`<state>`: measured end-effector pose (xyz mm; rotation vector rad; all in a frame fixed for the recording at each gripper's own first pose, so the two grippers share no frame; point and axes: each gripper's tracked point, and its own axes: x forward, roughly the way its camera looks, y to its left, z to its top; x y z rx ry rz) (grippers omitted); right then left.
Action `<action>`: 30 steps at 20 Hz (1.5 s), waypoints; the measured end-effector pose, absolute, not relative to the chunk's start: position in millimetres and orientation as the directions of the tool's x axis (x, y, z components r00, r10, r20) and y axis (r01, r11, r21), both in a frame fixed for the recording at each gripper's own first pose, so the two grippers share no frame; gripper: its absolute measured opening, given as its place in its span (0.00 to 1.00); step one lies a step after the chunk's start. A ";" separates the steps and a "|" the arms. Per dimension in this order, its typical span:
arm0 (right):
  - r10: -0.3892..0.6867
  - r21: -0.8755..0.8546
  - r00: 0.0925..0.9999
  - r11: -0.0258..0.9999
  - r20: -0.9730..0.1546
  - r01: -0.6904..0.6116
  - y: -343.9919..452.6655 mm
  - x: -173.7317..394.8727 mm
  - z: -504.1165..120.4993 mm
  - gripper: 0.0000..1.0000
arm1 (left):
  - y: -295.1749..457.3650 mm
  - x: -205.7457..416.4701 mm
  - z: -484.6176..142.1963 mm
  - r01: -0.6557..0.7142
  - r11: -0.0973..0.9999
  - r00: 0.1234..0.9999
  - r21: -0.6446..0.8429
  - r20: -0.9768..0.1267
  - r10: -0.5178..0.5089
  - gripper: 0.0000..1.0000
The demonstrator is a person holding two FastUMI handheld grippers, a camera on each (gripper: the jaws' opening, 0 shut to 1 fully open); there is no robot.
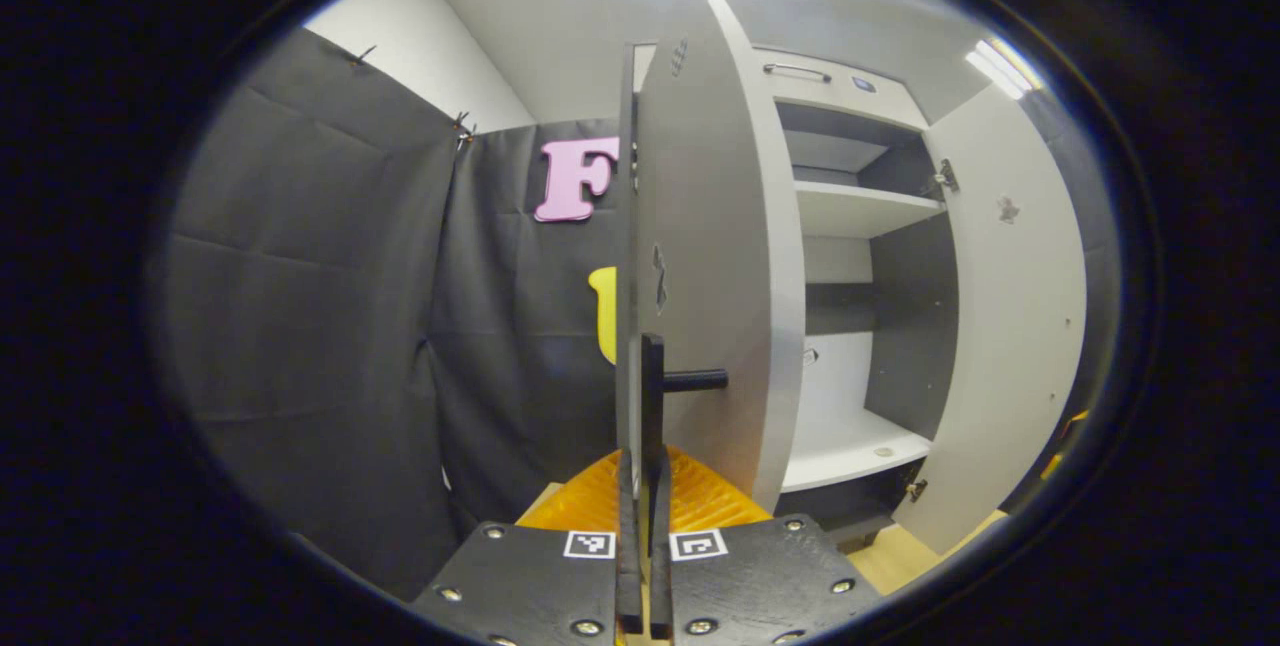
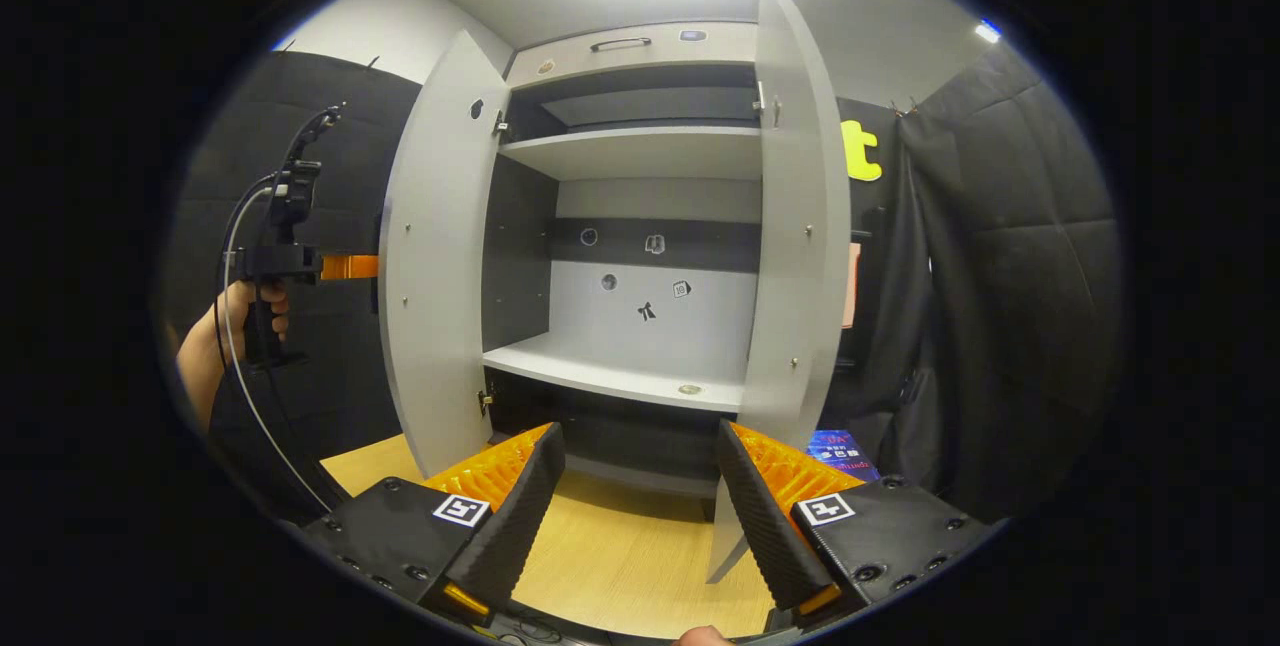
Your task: Open the right door of the double-door shoe cabinet with the right hand, and open the left door with the left hand.
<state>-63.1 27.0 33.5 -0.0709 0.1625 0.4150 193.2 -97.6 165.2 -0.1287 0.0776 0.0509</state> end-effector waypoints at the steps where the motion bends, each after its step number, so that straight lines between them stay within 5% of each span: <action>1: 0.400 -0.037 0.901 0.911 -0.170 -0.411 29.6 -62.0 34.2 0.96 | -94.3 193.3 164.0 -0.069 0.989 0.994 -0.133 -0.092 0.057 0.05; 11: 0.385 -0.004 0.910 0.921 -0.153 -0.390 22.3 -55.0 42.2 0.96 | -85.4 189.7 159.1 -0.068 0.990 0.991 -0.126 -0.119 0.053 0.02; 16: 0.359 0.007 0.924 0.933 -0.131 -0.361 -13.9 -67.6 50.5 0.94 | -63.9 176.2 152.3 -0.183 0.981 0.975 -0.059 -0.136 0.174 0.00; 20: 0.345 -0.004 0.932 0.937 -0.112 -0.348 -48.0 -78.8 58.2 0.93 | -84.4 160.5 151.8 -0.156 0.980 0.978 -0.123 -0.157 0.136 0.00; 30: 0.324 0.002 0.937 0.945 -0.127 -0.326 -83.9 -105.3 53.2 0.95 | -91.4 141.4 164.2 -0.091 0.995 0.992 0.045 -0.086 0.095 0.00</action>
